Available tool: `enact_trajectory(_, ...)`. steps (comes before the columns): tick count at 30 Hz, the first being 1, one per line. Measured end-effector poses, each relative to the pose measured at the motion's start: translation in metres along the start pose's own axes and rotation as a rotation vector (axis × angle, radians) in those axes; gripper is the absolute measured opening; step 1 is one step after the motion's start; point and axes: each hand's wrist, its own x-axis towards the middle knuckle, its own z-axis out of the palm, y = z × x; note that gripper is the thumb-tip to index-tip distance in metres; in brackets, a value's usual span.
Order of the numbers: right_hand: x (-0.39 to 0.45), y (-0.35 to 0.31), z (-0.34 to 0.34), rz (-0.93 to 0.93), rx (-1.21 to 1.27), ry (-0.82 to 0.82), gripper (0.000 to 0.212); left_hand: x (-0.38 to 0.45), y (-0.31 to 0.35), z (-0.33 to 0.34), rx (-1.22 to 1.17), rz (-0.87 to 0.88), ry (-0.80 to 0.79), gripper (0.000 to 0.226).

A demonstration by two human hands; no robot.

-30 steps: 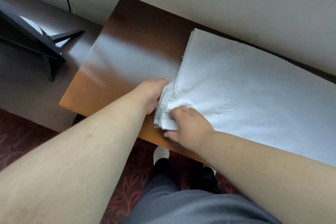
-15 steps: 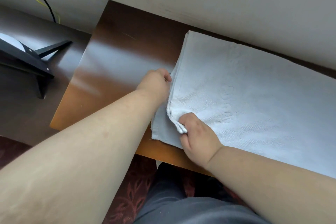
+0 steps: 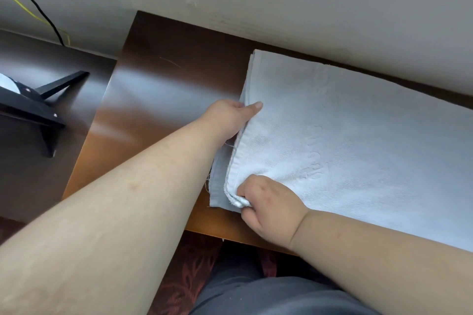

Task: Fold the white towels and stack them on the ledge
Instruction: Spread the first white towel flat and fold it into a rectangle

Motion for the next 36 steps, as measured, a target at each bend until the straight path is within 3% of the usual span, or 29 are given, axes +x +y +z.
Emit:
enact_trajectory(4,0.002,0.000,-0.002,-0.032,-0.023,-0.016,0.017,0.004,0.007,0.001,0.000,0.018,-0.063,0.069)
enact_trajectory(8,0.003,0.001,-0.003,-0.048,-0.032,-0.030,0.021,0.016,0.021,0.002,-0.167,0.089,-0.042,0.014)
enact_trajectory(12,0.010,0.002,-0.008,-0.085,-0.032,-0.040,0.017,0.033,0.038,-0.004,-0.250,0.120,-0.010,0.022)
enact_trajectory(15,0.016,0.003,-0.012,-0.101,-0.074,-0.058,0.012,0.050,0.053,-0.007,-0.325,0.113,-0.102,0.036)
enact_trajectory(18,0.020,0.003,-0.014,-0.101,-0.084,-0.070,0.014,0.070,0.065,-0.009,-0.141,0.216,-0.036,0.048)
enact_trajectory(23,0.027,0.010,-0.020,-0.063,-0.077,-0.002,0.020,0.095,0.081,-0.007,-0.058,0.371,0.072,0.041)
enact_trajectory(27,0.034,0.014,-0.015,-0.020,-0.086,-0.052,0.023,0.109,0.083,-0.006,0.043,0.406,0.105,0.042)
enact_trajectory(36,0.042,0.005,-0.015,0.028,0.034,0.104,0.018,0.111,0.081,-0.009,0.175,0.465,0.043,0.055)
